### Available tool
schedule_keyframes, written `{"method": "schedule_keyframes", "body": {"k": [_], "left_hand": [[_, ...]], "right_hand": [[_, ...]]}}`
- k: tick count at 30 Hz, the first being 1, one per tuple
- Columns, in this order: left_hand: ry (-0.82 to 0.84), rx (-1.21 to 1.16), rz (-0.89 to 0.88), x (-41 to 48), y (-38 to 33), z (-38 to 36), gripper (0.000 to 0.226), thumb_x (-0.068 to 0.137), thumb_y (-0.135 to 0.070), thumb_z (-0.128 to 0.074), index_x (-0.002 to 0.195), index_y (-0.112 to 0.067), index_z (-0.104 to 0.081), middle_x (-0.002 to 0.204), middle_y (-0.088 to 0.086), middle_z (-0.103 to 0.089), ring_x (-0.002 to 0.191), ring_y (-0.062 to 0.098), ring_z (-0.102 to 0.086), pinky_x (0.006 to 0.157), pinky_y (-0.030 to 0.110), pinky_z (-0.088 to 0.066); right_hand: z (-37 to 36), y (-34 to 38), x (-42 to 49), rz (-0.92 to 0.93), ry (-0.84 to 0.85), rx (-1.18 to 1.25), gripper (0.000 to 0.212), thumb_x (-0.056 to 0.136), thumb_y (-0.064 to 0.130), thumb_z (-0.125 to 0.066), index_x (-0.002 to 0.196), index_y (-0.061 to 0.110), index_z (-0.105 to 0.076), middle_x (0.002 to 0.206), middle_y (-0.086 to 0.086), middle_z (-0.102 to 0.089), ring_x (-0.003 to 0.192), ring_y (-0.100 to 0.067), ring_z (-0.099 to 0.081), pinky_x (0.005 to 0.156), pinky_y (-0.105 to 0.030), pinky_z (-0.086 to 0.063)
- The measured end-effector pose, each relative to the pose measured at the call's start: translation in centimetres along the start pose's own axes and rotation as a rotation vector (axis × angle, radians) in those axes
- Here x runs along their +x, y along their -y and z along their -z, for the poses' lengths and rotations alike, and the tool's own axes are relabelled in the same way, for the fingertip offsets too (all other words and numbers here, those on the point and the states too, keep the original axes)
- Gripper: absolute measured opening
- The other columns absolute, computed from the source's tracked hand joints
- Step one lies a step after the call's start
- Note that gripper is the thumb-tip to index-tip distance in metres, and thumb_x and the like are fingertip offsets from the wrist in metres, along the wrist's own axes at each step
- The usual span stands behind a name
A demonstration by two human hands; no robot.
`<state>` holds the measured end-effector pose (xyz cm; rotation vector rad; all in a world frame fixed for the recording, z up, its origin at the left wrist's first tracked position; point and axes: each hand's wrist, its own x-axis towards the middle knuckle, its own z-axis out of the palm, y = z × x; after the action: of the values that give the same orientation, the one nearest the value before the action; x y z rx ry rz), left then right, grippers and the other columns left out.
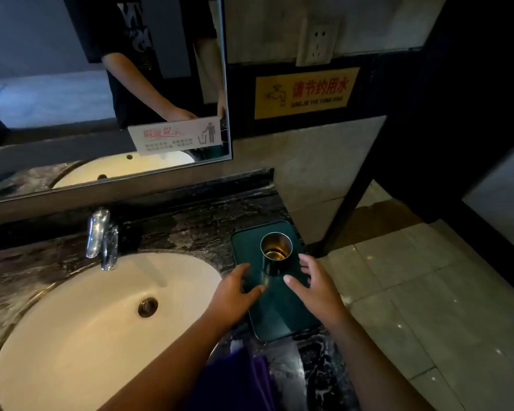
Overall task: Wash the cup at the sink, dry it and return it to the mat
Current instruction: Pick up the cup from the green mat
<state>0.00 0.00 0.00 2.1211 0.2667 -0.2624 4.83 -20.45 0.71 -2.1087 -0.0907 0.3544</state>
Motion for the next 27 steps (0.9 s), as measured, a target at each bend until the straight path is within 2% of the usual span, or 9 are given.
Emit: {"method": "schedule_keyframes", "body": {"k": [3, 7, 11, 12, 15, 17, 20, 23, 27], "left_hand": [[-0.015, -0.008, 0.017, 1.3, -0.2, 0.1, 0.07, 0.091, -0.036, -0.073, 0.15, -0.021, -0.041, 0.149, 0.004, -0.055, 0.132, 0.022, -0.055, 0.104, 0.03, -0.045], [0.023, 0.068, -0.029, 3.2, -0.5, 0.3, 0.07, 0.09, -0.035, -0.074, 0.15, -0.025, -0.04, 0.149, 0.001, -0.054, 0.132, 0.018, -0.054, 0.105, 0.028, -0.044], [-0.007, 0.065, -0.044, 5.2, -0.8, 0.5, 0.073, 0.088, -0.031, -0.077, 0.15, -0.021, -0.04, 0.146, 0.0, -0.055, 0.131, 0.017, -0.054, 0.108, 0.03, -0.045], [-0.011, 0.067, -0.055, 5.7, -0.9, 0.4, 0.074, 0.087, -0.03, -0.078, 0.15, -0.021, -0.041, 0.145, -0.002, -0.056, 0.132, 0.015, -0.053, 0.108, 0.028, -0.044], [0.008, 0.04, -0.105, 6.7, -1.1, 0.2, 0.069, 0.085, -0.026, -0.081, 0.144, -0.027, -0.045, 0.133, -0.015, -0.056, 0.126, 0.003, -0.051, 0.098, 0.009, -0.038], [0.032, 0.041, -0.141, 7.2, -1.1, 0.1, 0.069, 0.084, -0.024, -0.081, 0.142, -0.029, -0.046, 0.13, -0.019, -0.055, 0.124, 0.0, -0.05, 0.097, 0.004, -0.036], [0.048, 0.057, -0.173, 7.7, -1.0, -0.2, 0.069, 0.084, -0.025, -0.081, 0.143, -0.029, -0.046, 0.131, -0.018, -0.055, 0.123, -0.003, -0.049, 0.091, -0.004, -0.031], [0.049, 0.037, -0.167, 7.8, -0.9, -0.3, 0.068, 0.084, -0.027, -0.081, 0.142, -0.031, -0.046, 0.129, -0.022, -0.055, 0.12, -0.006, -0.049, 0.089, -0.006, -0.032], [0.054, 0.037, -0.158, 7.5, -0.9, 0.0, 0.065, 0.083, -0.032, -0.082, 0.137, -0.039, -0.045, 0.123, -0.028, -0.054, 0.114, -0.01, -0.051, 0.087, -0.005, -0.035]], "right_hand": [[0.2, -0.4, 1.4, -0.035, 0.017, 0.037, 0.073, 0.092, 0.034, -0.073, 0.153, 0.02, -0.038, 0.155, -0.003, -0.046, 0.14, -0.016, -0.045, 0.114, -0.04, -0.041], [0.2, -0.8, 3.4, -0.108, 0.051, 0.069, 0.082, 0.09, 0.029, -0.076, 0.158, 0.02, -0.031, 0.156, -0.005, -0.045, 0.143, -0.017, -0.043, 0.118, -0.044, -0.039], [-0.1, -1.4, 5.1, -0.128, 0.119, 0.051, 0.092, 0.086, 0.027, -0.08, 0.16, 0.024, -0.025, 0.162, -0.004, -0.039, 0.148, -0.017, -0.037, 0.121, -0.046, -0.035], [-0.2, -1.5, 5.4, -0.125, 0.135, 0.055, 0.094, 0.085, 0.027, -0.081, 0.16, 0.027, -0.024, 0.163, -0.002, -0.037, 0.149, -0.017, -0.035, 0.121, -0.048, -0.034], [-0.4, -1.6, 6.1, -0.097, 0.164, 0.058, 0.098, 0.075, 0.039, -0.081, 0.158, 0.035, -0.028, 0.161, 0.003, -0.04, 0.149, -0.016, -0.034, 0.122, -0.05, -0.033], [-0.5, -1.8, 6.5, -0.075, 0.179, 0.067, 0.092, 0.066, 0.051, -0.076, 0.148, 0.05, -0.034, 0.153, 0.016, -0.048, 0.144, -0.007, -0.04, 0.119, -0.044, -0.037], [-0.7, -1.7, 6.9, -0.046, 0.208, 0.071, 0.069, 0.065, 0.055, -0.073, 0.119, 0.08, -0.039, 0.124, 0.049, -0.053, 0.122, 0.022, -0.045, 0.104, -0.025, -0.041], [-0.7, -0.9, 6.9, -0.034, 0.232, 0.092, 0.063, 0.064, 0.056, -0.075, 0.11, 0.083, -0.042, 0.115, 0.055, -0.053, 0.114, 0.028, -0.047, 0.092, -0.013, -0.039], [-0.3, -0.5, 6.6, -0.026, 0.244, 0.101, 0.061, 0.063, 0.056, -0.074, 0.107, 0.084, -0.043, 0.112, 0.055, -0.054, 0.11, 0.029, -0.048, 0.09, -0.013, -0.039]]}}
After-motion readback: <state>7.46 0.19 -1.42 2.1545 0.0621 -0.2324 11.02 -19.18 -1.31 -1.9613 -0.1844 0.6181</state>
